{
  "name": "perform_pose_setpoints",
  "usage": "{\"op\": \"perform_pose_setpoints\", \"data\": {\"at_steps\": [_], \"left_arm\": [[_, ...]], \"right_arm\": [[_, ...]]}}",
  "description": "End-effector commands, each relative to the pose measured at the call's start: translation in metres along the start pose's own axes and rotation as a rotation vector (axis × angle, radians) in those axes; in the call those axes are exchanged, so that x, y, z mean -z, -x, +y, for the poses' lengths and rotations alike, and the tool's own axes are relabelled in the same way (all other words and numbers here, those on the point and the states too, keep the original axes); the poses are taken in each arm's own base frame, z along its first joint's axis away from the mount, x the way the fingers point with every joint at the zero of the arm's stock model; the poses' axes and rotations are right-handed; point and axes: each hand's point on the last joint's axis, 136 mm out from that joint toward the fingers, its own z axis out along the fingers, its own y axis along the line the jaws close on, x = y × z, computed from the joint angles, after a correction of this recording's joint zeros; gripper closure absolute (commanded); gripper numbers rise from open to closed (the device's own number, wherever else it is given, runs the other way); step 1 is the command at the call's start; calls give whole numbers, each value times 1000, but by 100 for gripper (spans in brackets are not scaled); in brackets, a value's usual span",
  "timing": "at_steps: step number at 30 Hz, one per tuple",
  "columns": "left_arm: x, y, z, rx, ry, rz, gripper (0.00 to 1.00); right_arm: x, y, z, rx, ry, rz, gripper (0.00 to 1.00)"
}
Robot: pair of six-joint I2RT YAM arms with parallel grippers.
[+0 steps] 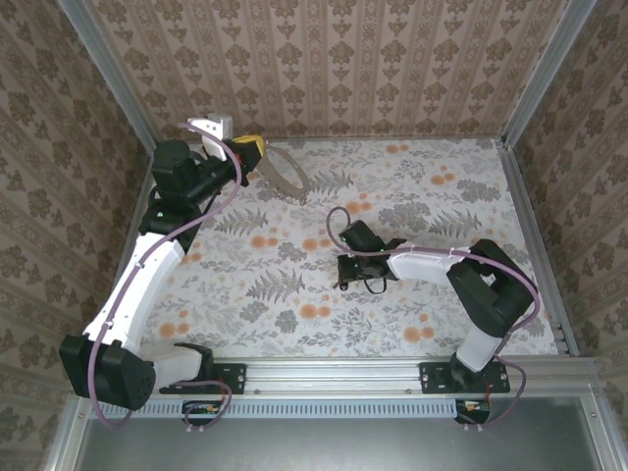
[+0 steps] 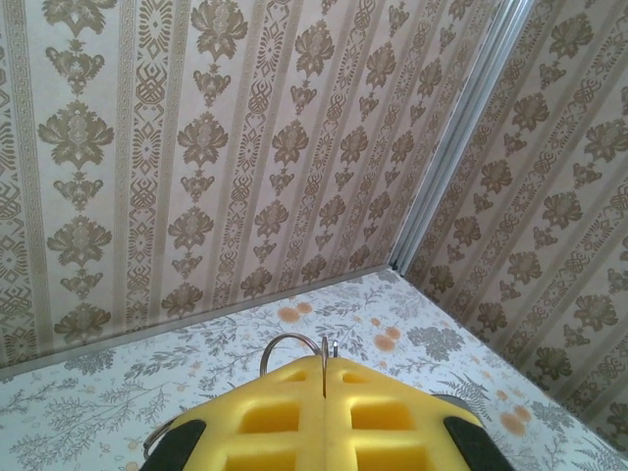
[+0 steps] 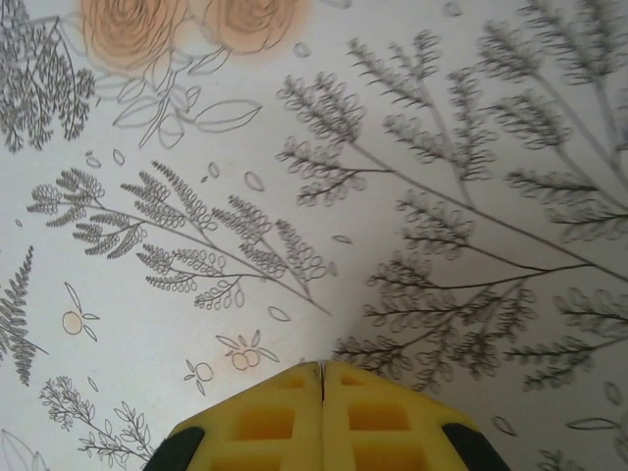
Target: Put the keys on the keyring
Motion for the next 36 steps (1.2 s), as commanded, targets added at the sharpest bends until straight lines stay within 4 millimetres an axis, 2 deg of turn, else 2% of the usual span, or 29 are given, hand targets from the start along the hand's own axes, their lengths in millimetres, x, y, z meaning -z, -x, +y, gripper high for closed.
{"op": "perform_pose_setpoints", "data": {"at_steps": [1, 7, 14, 20, 23, 25, 32, 36], "left_arm": [[4, 9, -5, -47, 0, -32, 100], [3, 6, -5, -50, -1, -26, 100], [1, 2, -8, -53, -23, -13, 100], [1, 2, -11, -64, -38, -9, 100], [1, 3, -12, -68, -48, -8, 100], [1, 2, -14, -69, -55, -7, 100], [-1, 1, -18, -77, -84, 1, 100], [-2, 1, -28, -104, -141, 9, 100]], "right_arm": [[23, 22, 12, -65, 115, -75, 100], [57, 47, 21, -93, 251, -157, 100], [89, 71, 33, -83, 481, -256, 100], [129, 93, 46, -30, 681, -364, 100], [141, 97, 51, 2, 743, -382, 100], [159, 100, 59, 38, 780, -411, 100], [179, 103, 65, 74, 814, -443, 100], [198, 105, 70, 106, 832, -480, 100]]}}
